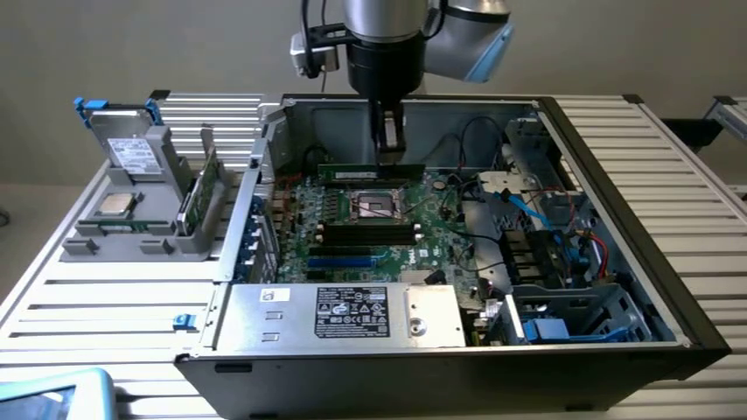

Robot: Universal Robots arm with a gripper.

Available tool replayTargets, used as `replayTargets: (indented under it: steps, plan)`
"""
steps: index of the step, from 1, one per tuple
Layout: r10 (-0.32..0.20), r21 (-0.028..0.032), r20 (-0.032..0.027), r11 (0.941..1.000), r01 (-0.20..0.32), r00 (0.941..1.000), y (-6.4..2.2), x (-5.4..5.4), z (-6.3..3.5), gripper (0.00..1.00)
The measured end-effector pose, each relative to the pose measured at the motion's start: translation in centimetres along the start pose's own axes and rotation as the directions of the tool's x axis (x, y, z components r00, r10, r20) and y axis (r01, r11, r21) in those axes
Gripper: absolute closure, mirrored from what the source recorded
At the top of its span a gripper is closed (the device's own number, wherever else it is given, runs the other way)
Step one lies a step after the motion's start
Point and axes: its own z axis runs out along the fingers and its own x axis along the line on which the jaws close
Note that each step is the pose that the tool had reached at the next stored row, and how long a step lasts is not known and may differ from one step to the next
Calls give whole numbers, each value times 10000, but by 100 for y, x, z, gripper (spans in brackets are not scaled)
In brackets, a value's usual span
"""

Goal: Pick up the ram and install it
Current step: 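Insert the ram into the slot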

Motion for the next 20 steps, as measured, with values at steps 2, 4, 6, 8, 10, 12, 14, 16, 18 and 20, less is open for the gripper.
replayTargets:
  steps: [2, 4, 6, 8, 10, 12, 14, 16, 18, 20]
  plan:
    - [-2, -4, -28, 10000, 2, 10000, 2, 1, 31, 85]
    - [-5, -10, -75, 10000, 5, 10000, 3, 1, 54, 85]
    - [-11, -14, -142, 10000, 11, 9999, 5, 2, 76, 85]
    - [-17, -18, -202, 10000, 16, 9998, 6, 3, 102, 85]
    - [-19, -19, -241, 10000, 19, 9997, 8, 3, 135, 85]
    - [-21, -21, -264, 10000, 20, 9997, 10, 4, 173, 85]
    - [-21, -20, -265, 10000, 21, 9996, 12, 5, 209, 85]
    - [-22, -20, -265, 10000, 22, 9996, 14, 6, 245, 85]
    - [-25, -20, -268, 10000, 24, 9996, 16, 7, 281, 85]
    - [-27, -21, -272, 10000, 26, 9996, 18, 8, 317, 85]
